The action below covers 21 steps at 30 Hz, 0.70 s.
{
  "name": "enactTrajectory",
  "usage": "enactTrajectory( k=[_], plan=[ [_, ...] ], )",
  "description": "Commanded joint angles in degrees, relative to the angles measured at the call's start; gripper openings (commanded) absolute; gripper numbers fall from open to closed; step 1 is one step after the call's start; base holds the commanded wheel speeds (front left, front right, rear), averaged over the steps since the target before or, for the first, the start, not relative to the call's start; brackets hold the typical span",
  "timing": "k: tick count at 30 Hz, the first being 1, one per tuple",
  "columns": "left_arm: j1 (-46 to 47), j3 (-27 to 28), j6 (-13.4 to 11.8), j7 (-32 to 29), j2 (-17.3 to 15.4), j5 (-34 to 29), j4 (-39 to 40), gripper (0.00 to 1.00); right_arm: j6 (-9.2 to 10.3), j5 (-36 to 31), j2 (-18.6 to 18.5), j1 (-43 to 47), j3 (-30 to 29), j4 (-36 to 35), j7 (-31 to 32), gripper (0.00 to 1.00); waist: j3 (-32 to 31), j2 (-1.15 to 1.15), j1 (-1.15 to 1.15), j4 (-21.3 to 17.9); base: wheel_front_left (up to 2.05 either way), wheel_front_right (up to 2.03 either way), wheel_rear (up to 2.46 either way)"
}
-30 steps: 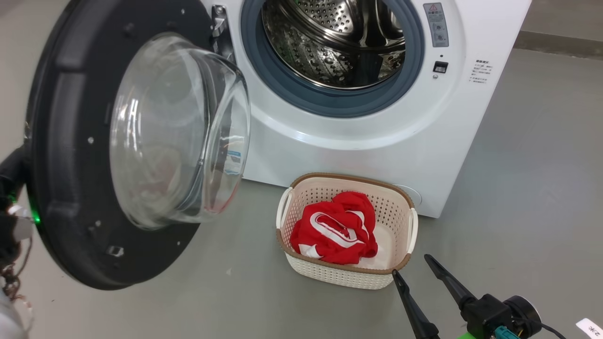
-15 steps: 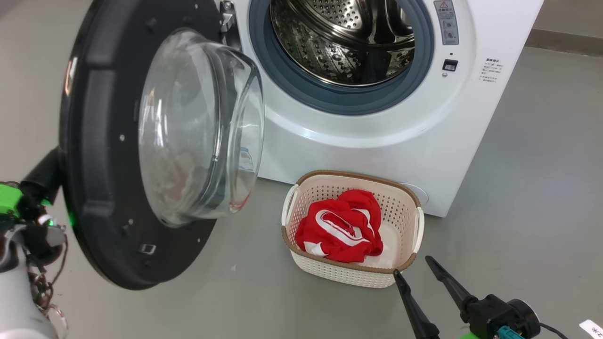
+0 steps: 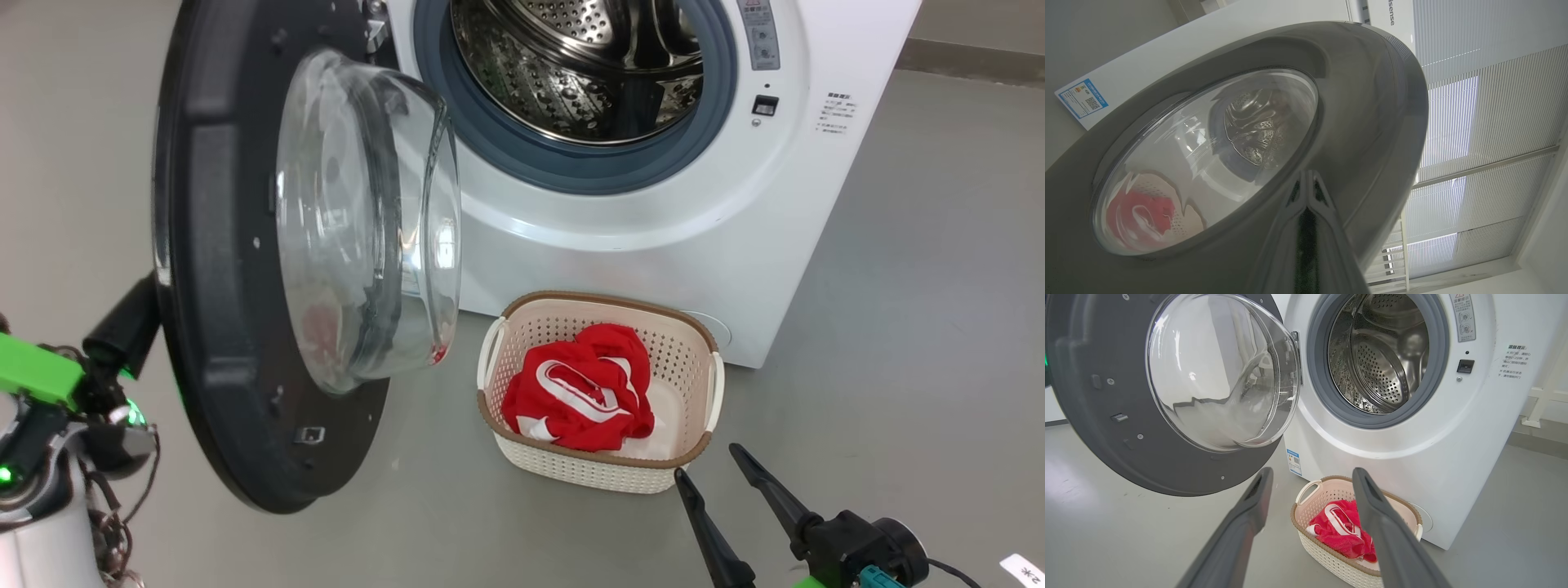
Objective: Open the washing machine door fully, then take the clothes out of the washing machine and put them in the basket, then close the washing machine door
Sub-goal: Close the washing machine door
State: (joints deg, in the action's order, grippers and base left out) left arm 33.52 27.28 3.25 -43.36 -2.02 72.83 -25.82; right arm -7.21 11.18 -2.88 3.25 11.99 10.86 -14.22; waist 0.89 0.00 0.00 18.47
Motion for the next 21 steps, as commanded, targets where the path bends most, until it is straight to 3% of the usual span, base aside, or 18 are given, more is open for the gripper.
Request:
enactTrajectory(
  k=[1,12,21],
  plan=[
    [-0.71,-0.22,-0.35,-0.80,-0.95,0.81,2.46,0.00,-0.28,1.20,0.00,-2.43,1.60,-1.65,-0.77,1.00,-0.06,0.00,0.00,-0.26,0.00,0.00,0.00],
    [-7.50,-9.07,-2.94,5.52,-0.87,12.26,8.66,0.00,-0.28,2.42,0.00,-1.64,2.07,-1.49,-0.77,1.00,-0.72,0.00,0.00,-2.79,0.00,0.00,0.00],
    [-12.06,-14.53,-4.08,9.54,-0.87,17.27,13.68,0.00,-0.28,3.11,0.00,-1.67,2.27,-1.06,-0.77,1.00,-0.83,0.00,0.00,-6.23,0.00,0.00,0.00]
  ],
)
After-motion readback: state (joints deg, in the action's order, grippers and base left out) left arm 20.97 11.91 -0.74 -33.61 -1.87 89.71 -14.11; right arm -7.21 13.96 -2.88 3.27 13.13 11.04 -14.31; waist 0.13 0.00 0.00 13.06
